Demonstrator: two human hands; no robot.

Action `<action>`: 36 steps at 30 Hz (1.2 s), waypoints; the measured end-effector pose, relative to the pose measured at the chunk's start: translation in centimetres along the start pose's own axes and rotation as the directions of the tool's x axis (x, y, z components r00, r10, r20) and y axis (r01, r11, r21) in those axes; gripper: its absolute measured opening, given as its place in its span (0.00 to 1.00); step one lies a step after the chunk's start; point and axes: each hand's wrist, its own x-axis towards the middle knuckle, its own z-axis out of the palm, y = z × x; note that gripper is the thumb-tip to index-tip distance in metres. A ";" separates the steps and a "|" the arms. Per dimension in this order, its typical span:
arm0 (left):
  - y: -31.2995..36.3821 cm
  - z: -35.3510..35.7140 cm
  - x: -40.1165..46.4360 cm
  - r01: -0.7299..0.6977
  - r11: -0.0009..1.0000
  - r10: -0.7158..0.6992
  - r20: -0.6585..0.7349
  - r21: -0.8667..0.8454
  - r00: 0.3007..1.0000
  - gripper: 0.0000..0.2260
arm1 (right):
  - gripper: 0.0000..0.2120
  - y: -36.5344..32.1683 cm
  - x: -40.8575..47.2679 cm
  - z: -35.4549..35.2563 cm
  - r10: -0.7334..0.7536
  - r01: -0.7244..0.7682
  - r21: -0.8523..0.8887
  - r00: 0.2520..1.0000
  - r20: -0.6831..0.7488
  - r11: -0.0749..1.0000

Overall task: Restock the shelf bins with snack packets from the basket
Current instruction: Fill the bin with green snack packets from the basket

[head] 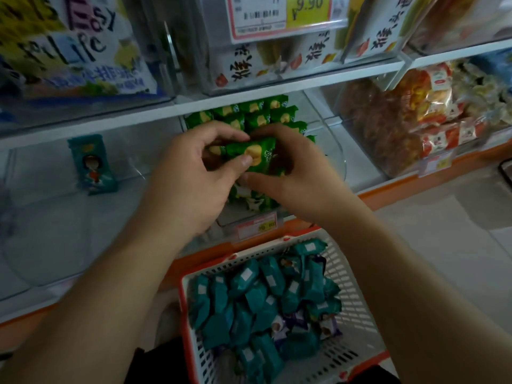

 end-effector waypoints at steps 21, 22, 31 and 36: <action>-3.4 3.3 -1.3 -0.073 0.583 0.090 0.026 0.809 0.996 0.17 | 0.16 2.7 0.5 0.2 -0.056 -0.056 -0.493 0.976 -0.209 0.868; -3.4 3.4 -1.3 -0.079 0.590 0.110 0.018 0.803 0.994 0.18 | 0.12 3.0 0.4 -0.8 -0.004 -0.117 -0.509 0.973 -0.230 0.853; -2.3 6.6 -2.8 -0.147 0.761 -0.049 0.282 0.631 0.958 0.13 | 0.15 4.6 -1.1 -1.7 0.333 -0.192 -0.755 0.942 0.037 0.627; -3.5 7.4 -2.6 -0.151 0.739 -0.086 0.314 0.656 0.946 0.15 | 0.15 4.4 -1.2 -1.8 0.284 -0.063 -0.816 0.950 0.127 0.574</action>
